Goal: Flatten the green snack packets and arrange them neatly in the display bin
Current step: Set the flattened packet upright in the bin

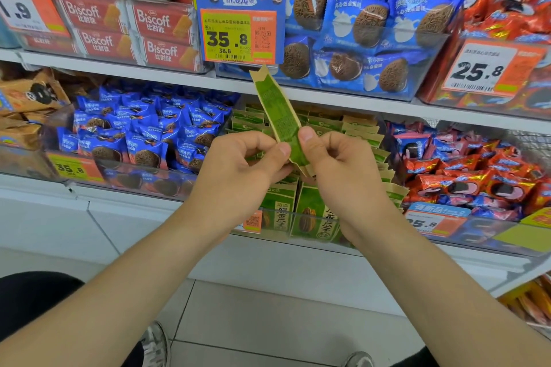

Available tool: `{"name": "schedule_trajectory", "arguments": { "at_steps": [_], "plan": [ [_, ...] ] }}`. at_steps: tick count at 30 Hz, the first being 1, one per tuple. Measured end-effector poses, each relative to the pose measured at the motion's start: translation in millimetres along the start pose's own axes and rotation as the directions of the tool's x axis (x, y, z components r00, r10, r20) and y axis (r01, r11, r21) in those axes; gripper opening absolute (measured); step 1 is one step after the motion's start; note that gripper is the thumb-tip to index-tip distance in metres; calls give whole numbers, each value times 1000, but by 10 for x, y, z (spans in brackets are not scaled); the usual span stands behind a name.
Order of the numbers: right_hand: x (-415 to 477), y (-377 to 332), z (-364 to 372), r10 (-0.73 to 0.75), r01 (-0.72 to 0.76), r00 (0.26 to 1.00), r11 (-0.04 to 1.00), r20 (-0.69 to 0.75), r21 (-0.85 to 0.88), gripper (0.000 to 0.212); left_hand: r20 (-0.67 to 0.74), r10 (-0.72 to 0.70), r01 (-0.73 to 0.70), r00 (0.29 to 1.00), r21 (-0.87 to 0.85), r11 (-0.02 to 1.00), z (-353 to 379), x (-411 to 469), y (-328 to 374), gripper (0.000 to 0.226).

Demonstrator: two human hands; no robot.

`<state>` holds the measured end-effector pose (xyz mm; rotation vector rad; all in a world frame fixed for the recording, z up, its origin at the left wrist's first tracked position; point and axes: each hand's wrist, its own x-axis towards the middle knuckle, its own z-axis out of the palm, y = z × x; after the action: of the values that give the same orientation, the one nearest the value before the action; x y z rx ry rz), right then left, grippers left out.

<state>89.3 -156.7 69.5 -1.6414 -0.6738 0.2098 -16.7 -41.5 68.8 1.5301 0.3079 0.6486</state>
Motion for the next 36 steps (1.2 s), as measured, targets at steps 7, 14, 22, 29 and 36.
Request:
{"name": "schedule_trajectory", "arguments": {
  "at_steps": [7,14,22,29,36],
  "plan": [
    [-26,-75,-12,81,-80,997,996,-16,50,46,36,-31,32,999,-17,999,-24,-12,28,17],
    [102,-36,-193,243,-288,955,894,169,344,45,43,-111,119,993,-252,961,-31,2,20,23],
    [-137,138,-222,184,-207,978,900,96,383,30,-39,-191,177,981,-227,958,25,-84,21,25],
    [-374,-1,-162,-311,305,932,951,-188,-60,23,7,-51,51,999,-129,990,138,-284,31,22],
    [-531,-39,-182,-316,316,935,948,-163,-29,18,73,-76,89,994,-188,978,178,-312,11,33]
  ]
}}
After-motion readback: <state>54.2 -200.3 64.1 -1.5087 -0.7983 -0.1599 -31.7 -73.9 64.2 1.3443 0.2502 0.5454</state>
